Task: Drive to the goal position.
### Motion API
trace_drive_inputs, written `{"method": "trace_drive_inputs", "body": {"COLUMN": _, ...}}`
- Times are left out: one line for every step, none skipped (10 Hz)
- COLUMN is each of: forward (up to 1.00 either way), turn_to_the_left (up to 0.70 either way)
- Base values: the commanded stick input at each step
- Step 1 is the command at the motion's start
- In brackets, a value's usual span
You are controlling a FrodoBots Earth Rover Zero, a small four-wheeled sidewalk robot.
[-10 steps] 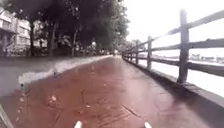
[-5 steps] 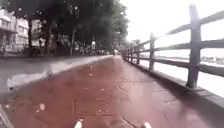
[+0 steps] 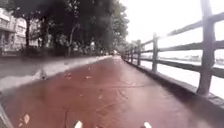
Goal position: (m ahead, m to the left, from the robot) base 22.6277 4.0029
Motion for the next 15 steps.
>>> {"method": "trace_drive_inputs", "body": {"forward": 0.50, "turn_to_the_left": 0.00}}
{"method": "trace_drive_inputs", "body": {"forward": 0.50, "turn_to_the_left": 0.00}}
{"method": "trace_drive_inputs", "body": {"forward": 0.50, "turn_to_the_left": 0.00}}
{"method": "trace_drive_inputs", "body": {"forward": 0.50, "turn_to_the_left": 0.09}}
{"method": "trace_drive_inputs", "body": {"forward": 0.50, "turn_to_the_left": 0.28}}
{"method": "trace_drive_inputs", "body": {"forward": 0.50, "turn_to_the_left": 0.19}}
{"method": "trace_drive_inputs", "body": {"forward": 0.50, "turn_to_the_left": 0.23}}
{"method": "trace_drive_inputs", "body": {"forward": 0.50, "turn_to_the_left": 0.11}}
{"method": "trace_drive_inputs", "body": {"forward": 0.50, "turn_to_the_left": 0.00}}
{"method": "trace_drive_inputs", "body": {"forward": 0.50, "turn_to_the_left": 0.00}}
{"method": "trace_drive_inputs", "body": {"forward": 0.50, "turn_to_the_left": 0.00}}
{"method": "trace_drive_inputs", "body": {"forward": 0.50, "turn_to_the_left": 0.00}}
{"method": "trace_drive_inputs", "body": {"forward": 0.50, "turn_to_the_left": 0.21}}
{"method": "trace_drive_inputs", "body": {"forward": 0.50, "turn_to_the_left": 0.50}}
{"method": "trace_drive_inputs", "body": {"forward": 0.50, "turn_to_the_left": 0.50}}
